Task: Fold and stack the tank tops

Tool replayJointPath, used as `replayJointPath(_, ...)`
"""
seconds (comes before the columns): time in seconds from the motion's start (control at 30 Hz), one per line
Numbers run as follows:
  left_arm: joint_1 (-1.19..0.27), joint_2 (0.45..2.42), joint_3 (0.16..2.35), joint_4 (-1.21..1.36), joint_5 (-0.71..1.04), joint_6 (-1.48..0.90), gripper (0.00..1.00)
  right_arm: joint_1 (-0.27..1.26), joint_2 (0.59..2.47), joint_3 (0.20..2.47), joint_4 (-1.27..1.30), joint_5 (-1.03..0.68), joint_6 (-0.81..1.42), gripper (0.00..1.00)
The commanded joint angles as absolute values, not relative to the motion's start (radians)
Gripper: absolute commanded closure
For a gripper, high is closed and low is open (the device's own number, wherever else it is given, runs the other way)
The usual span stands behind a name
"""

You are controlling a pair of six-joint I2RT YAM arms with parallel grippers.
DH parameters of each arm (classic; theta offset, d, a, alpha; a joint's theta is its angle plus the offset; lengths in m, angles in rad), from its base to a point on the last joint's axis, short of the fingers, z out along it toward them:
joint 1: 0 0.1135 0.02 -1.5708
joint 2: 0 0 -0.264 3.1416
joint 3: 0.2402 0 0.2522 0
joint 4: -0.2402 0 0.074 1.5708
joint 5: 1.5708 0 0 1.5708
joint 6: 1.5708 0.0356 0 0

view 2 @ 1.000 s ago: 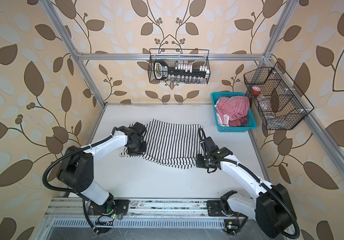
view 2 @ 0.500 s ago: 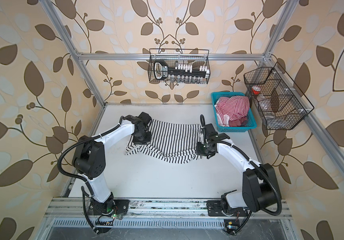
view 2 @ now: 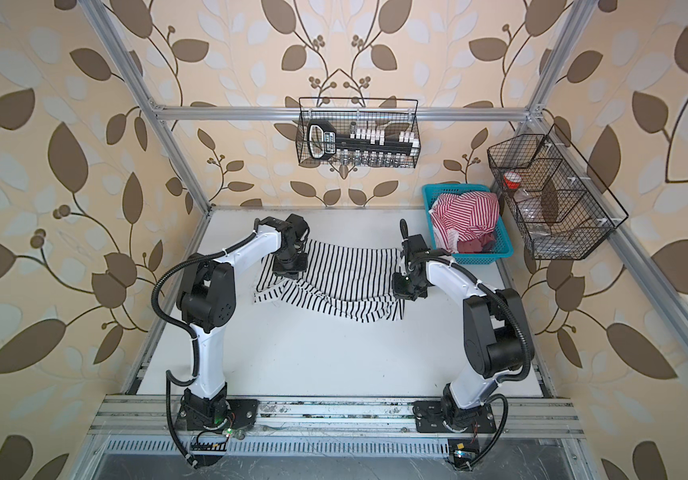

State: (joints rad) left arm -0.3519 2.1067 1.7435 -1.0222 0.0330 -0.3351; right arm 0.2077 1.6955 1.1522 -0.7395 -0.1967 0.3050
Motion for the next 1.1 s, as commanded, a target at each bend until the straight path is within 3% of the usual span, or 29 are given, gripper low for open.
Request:
replayJointPath(0.0,-0.33,2.157,1.833,-1.099,0.056,-0.295,1.0,0.195,1.752,1.212,-0.776,-0.214,0.266,0.86)
replayJointPath(0.23,-0.292,2.244,1.911,-1.121,0.086,-0.289,0.99,0.165,1.838,1.277,-0.763,-0.237,0.259,0.87)
replayJointPath(0.27,-0.287,2.251,1.917,-1.12,0.09,-0.289,0.95,0.162,1.85,1.281,-0.76,-0.239,0.26,0.87)
replayJointPath(0.4,-0.268,2.263,1.951,-1.129,0.092,-0.296,0.62,0.153,1.883,1.298,-0.753,-0.247,0.263,0.85)
replayJointPath(0.53,-0.244,2.195,1.95,-1.118,0.063,-0.327,0.45,0.151,1.867,1.308,-0.743,-0.248,0.273,0.79)
replayJointPath(0.6,-0.235,2.136,1.93,-1.117,0.03,-0.337,0.41,0.152,1.844,1.308,-0.74,-0.244,0.28,0.78)
replayJointPath(0.7,-0.233,2.03,1.855,-1.124,-0.018,-0.343,0.4,0.152,1.795,1.289,-0.727,-0.24,0.289,0.72)
replayJointPath(0.9,-0.234,1.824,1.556,-1.09,-0.088,-0.389,0.51,0.167,1.688,1.201,-0.687,-0.252,0.308,0.71)
replayJointPath(1.07,-0.231,1.801,1.425,-1.06,-0.123,-0.442,0.52,0.211,1.656,1.184,-0.691,-0.252,0.304,0.71)
